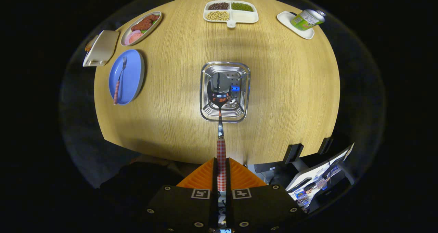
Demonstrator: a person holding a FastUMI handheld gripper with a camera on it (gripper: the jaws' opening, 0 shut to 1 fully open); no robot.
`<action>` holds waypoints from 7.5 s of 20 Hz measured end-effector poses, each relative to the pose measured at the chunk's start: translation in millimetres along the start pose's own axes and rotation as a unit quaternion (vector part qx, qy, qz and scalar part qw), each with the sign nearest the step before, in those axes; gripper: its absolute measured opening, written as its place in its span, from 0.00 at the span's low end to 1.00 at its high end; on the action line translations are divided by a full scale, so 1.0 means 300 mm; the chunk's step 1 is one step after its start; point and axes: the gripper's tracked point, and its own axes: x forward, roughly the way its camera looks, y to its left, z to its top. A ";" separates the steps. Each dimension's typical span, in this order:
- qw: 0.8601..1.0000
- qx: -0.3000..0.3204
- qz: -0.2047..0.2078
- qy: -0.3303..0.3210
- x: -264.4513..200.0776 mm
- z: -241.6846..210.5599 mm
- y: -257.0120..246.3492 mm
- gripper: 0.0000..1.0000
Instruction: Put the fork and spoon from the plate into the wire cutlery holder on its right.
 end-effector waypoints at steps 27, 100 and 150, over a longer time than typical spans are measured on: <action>0.989 0.000 0.125 -0.081 -0.203 0.265 0.217 0.52; 0.984 -0.018 0.009 -0.177 -0.110 0.215 0.394 0.09; 0.997 -0.005 0.080 -0.006 -0.132 0.083 0.066 0.30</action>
